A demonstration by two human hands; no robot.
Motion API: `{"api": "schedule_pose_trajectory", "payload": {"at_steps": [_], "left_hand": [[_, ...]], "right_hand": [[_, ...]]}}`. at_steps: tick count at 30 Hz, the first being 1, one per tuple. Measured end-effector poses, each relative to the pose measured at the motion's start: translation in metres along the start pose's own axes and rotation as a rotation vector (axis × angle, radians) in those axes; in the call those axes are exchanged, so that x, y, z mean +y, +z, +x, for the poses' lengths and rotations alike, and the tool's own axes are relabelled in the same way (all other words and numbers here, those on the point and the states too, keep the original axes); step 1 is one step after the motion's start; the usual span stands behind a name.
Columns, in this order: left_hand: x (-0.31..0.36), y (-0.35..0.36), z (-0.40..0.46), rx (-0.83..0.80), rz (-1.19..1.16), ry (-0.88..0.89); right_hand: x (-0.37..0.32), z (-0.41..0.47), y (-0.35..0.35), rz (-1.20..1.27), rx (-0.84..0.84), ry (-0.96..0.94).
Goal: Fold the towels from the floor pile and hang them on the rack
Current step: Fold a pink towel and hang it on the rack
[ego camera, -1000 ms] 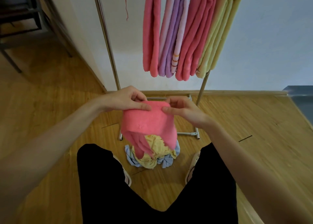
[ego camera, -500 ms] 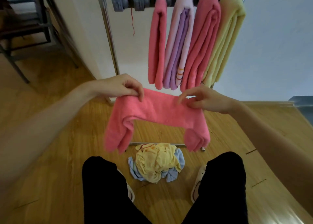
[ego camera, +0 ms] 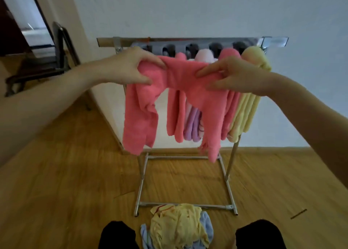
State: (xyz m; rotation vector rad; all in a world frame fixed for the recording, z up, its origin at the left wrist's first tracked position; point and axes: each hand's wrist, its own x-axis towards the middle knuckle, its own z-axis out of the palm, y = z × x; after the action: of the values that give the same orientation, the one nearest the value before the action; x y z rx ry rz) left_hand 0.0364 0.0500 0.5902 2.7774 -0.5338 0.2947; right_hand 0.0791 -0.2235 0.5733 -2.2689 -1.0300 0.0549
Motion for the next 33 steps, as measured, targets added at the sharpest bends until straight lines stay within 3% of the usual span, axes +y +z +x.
{"api": "schedule_pose_trajectory", "payload": {"at_steps": [5, 12, 16, 22, 29, 33], "left_hand": [[-0.017, -0.021, 0.043, 0.224, 0.166, 0.063], [-0.042, -0.001, 0.088, 0.299, 0.337, 0.047], [-0.039, 0.033, 0.103, 0.463, 0.448, 0.092], [-0.050, 0.087, 0.102, 0.566, 0.373, 0.113], [-0.068, 0.107, 0.102, 0.586, 0.575, 0.244], [-0.077, 0.127, 0.091, 0.625, 0.542, 0.258]], "right_hand": [[-0.002, 0.051, -0.030, -0.142, 0.273, -0.022], [0.010, 0.105, -0.026, -0.358, 0.326, 0.150], [0.010, 0.107, 0.016, -0.480, 0.524, 0.190], [0.055, 0.105, 0.089, -0.681, 0.708, 0.021], [0.100, 0.099, 0.124, -0.670, 0.556, -0.031], [0.117, 0.093, 0.128, -0.339, 0.492, -0.128]]}}
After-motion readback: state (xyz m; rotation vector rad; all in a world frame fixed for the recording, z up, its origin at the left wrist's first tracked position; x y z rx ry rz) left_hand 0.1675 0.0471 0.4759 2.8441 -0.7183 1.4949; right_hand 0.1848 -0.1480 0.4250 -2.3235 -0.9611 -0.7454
